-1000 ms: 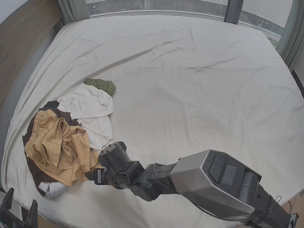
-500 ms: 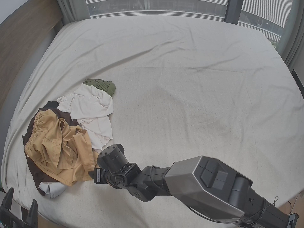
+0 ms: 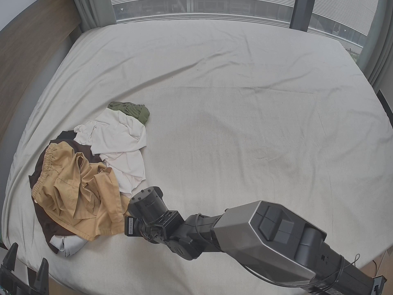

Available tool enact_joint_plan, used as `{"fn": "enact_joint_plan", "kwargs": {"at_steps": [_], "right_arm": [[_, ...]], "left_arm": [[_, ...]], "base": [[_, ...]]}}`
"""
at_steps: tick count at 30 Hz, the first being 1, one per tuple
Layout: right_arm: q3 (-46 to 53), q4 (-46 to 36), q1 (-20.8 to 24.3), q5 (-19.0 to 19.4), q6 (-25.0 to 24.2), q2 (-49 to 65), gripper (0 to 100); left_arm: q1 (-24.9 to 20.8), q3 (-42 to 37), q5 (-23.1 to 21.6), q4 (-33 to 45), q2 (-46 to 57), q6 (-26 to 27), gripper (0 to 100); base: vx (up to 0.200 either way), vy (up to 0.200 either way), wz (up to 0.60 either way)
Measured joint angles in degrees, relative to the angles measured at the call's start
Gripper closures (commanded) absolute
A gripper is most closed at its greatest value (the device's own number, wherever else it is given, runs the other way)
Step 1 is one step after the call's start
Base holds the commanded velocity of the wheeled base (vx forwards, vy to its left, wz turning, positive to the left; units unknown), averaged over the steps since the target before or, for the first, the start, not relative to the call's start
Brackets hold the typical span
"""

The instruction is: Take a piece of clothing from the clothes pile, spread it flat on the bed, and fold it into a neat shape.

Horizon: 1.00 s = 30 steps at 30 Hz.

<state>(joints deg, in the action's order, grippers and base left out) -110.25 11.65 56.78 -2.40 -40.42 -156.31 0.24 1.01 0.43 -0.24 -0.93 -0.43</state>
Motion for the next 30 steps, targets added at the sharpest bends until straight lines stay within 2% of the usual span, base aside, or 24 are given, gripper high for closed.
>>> {"fn": "enact_joint_plan", "kwargs": {"at_steps": [13,30], "right_arm": [[11.58,0.68,-1.19,-1.94,-1.45,6.8,100],[30.95,8.24,-4.67,-1.95,-2.0,17.47,100]], "left_arm": [[0.0,0.0,0.0,0.02,0.0,0.16,0],[0.0,0.0,-0.07,0.02,0.0,0.32,0]], "base": [[0.0,0.0,0.0],[0.0,0.0,0.0]]}}
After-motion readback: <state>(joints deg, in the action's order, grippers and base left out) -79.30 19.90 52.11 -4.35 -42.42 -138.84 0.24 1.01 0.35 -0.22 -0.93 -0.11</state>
